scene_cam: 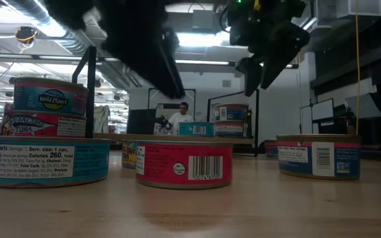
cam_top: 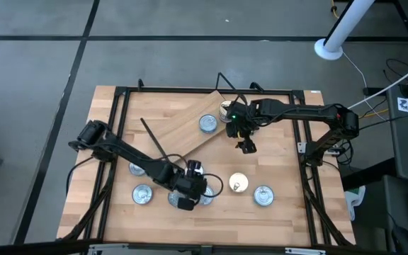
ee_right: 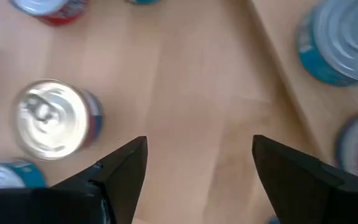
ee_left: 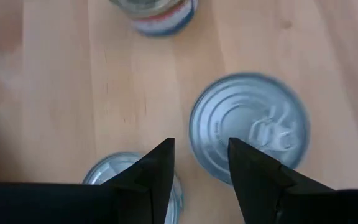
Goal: Stack canned seafood by type on shelf
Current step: Stack the yellow blue tuna can on top of the yellow blue tuna can on the shelf
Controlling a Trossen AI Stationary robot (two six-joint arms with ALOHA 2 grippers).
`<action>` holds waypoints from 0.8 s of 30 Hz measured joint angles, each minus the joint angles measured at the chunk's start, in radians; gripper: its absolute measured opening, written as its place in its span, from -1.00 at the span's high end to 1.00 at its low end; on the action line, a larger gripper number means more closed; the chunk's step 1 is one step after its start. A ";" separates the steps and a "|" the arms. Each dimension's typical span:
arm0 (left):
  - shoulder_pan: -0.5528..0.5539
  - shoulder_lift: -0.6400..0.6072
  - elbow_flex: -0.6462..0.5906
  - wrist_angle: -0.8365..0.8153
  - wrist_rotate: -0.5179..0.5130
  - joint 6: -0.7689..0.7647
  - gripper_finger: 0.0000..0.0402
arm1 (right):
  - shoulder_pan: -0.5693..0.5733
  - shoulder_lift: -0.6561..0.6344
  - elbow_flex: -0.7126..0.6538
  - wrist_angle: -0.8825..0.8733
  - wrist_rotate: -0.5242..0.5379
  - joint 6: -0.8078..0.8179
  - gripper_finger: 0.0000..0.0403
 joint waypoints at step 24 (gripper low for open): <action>0.053 0.047 0.000 -0.051 -0.053 -0.217 0.28 | 0.000 0.000 0.000 0.002 -0.064 0.000 -0.44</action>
